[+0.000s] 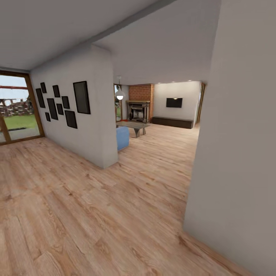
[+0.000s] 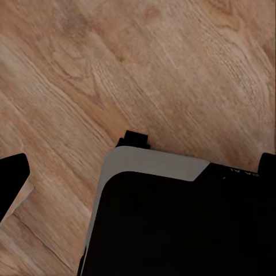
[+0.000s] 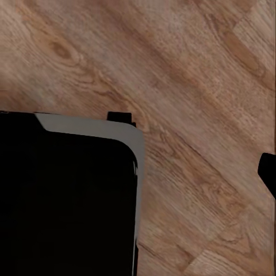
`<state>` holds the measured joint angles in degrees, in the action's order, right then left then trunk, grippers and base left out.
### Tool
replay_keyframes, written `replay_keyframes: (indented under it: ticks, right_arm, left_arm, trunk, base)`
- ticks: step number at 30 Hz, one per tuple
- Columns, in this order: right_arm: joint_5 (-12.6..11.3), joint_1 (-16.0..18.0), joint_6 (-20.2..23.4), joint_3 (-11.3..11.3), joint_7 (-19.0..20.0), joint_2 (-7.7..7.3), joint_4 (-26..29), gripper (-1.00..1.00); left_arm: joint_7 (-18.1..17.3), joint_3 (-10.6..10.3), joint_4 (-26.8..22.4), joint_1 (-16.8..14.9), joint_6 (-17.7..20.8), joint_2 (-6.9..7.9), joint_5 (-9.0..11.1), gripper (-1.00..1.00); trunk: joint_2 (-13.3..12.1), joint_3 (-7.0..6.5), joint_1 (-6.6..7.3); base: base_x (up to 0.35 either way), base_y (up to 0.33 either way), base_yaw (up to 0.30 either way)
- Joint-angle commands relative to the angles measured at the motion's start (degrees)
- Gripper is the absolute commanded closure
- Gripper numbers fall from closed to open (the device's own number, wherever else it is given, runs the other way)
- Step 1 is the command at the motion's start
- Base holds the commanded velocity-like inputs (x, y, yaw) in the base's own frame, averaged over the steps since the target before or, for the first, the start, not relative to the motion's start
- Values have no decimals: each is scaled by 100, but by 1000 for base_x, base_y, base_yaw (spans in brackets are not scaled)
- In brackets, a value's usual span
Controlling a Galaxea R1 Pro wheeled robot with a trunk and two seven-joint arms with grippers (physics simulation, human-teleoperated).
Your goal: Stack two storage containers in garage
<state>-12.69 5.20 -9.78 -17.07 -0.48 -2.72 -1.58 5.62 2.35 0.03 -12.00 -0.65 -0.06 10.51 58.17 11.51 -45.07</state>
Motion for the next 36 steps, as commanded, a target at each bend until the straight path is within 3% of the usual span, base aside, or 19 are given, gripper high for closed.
replay_keyframes:
  ticks: [1,15,36]
  right_arm:
    - [-53,7,-33,-46,-4,1,-17,-100]
    - [-71,7,108,1,31,6,-18,-100]
    - [-20,7,108,-86,28,15,-9,-100]
  left_arm:
    - [8,20,3,-4,-13,-7,31,-100]
    - [8,20,5,4,28,9,39,-100]
    - [9,20,-3,4,18,5,34,-100]
  trunk:
    - [4,7,-4]
    - [4,7,-4]
    - [4,7,-4]
  base:
    - [322,0,278]
    - [322,0,256]
    - [322,0,9]
